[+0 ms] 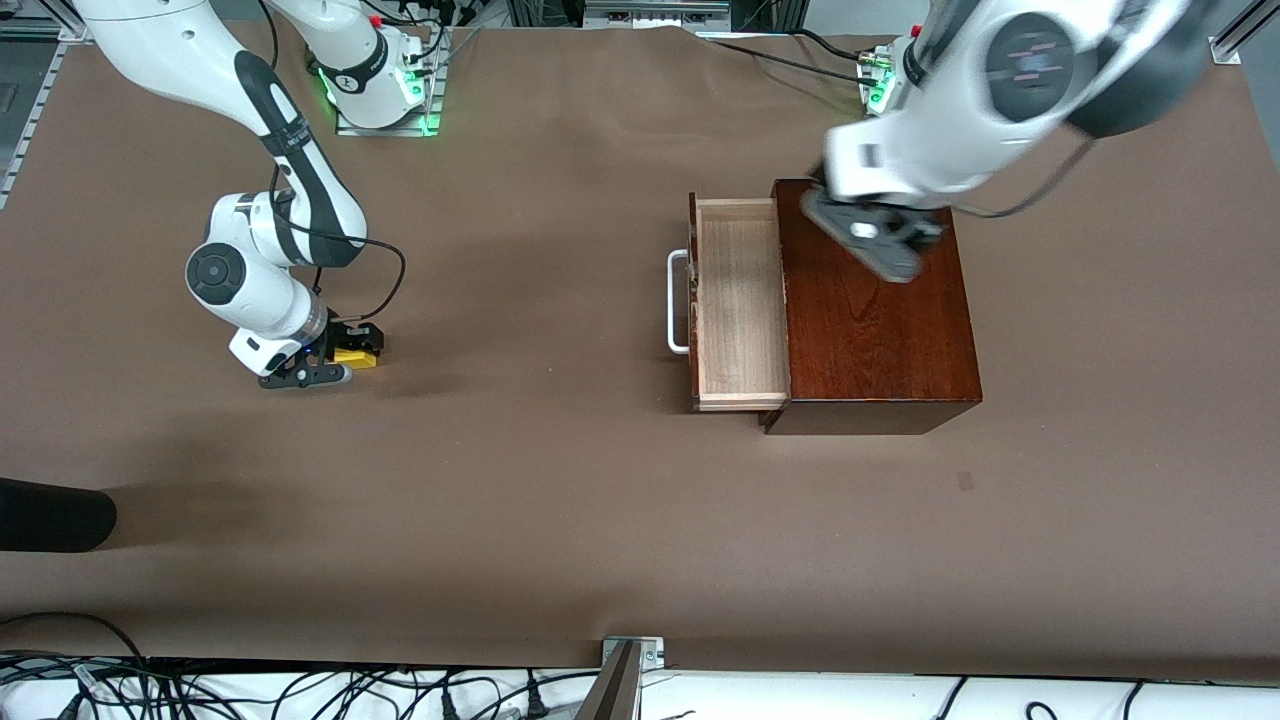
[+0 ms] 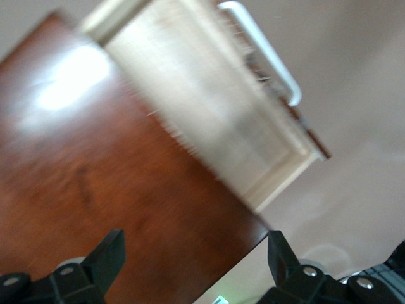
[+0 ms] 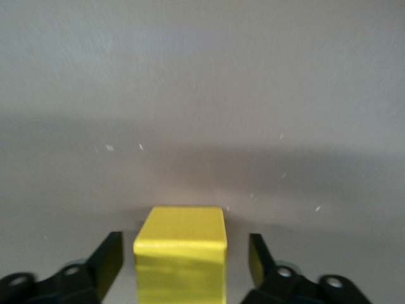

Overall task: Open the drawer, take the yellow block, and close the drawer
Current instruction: 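Place the block with the right gripper while the left gripper reaches the drawer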

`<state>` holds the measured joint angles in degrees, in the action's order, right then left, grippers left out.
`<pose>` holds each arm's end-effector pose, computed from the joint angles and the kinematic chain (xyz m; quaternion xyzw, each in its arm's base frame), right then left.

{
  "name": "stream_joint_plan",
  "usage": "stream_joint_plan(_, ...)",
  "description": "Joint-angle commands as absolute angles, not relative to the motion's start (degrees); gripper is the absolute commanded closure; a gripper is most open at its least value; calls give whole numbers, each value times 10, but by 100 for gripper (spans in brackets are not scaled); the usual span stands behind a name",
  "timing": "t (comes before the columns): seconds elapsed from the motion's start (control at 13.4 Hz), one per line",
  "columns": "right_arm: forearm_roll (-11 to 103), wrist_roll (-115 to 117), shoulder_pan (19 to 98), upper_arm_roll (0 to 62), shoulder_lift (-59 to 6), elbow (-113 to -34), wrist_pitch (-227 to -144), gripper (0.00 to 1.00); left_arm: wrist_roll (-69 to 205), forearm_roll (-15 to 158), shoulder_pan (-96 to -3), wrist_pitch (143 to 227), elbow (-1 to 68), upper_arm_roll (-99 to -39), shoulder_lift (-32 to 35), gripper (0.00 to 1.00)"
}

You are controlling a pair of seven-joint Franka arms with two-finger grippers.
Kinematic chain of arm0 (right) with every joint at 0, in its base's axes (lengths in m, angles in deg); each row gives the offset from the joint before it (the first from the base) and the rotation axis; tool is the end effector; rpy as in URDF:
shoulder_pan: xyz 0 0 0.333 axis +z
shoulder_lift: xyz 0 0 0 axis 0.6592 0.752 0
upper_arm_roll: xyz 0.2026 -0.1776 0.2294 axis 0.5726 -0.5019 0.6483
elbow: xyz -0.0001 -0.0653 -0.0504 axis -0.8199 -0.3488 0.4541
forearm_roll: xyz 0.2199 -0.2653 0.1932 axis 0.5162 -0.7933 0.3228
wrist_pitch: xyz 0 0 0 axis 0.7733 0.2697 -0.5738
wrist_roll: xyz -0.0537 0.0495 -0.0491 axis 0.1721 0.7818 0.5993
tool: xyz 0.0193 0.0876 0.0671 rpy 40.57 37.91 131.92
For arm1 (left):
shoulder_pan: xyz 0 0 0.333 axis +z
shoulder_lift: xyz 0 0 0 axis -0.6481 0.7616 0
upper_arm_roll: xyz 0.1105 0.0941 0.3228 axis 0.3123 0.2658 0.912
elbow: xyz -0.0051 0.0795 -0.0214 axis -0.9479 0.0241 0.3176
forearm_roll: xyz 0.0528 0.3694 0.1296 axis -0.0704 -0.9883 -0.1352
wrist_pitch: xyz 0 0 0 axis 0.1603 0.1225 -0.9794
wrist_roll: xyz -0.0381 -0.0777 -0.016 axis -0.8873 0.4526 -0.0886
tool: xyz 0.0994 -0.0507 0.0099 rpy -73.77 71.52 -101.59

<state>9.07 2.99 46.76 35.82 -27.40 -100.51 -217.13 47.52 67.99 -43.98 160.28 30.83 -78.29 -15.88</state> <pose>0.5676 0.0470 0.2310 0.9979 0.0643 -0.0110 0.0008 0.5038 -0.2976 0.5318 0.9168 -0.3771 -0.1148 0.0638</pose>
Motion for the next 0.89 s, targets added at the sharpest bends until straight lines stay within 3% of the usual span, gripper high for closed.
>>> stream_joint_plan(0.0, 93, -19, 466, 352, -343, -980, -2093, 0, 377, 669, -457, 1654, 233, -835, -45, 0)
stream_joint_plan(0.22, 101, -30, 466, 353, -414, -867, -1910, 0, 273, 660, -508, 1778, 228, -834, 23, 0)
stream_joint_plan(0.52, 101, -25, 467, 352, -428, -672, -1659, 0, 209, 545, -584, 1907, 227, -834, 99, 0)
stream_joint_plan(0.82, 99, -26, 466, 333, -458, -633, -1593, 0, 181, 449, -606, 1959, 235, -834, 151, 0)
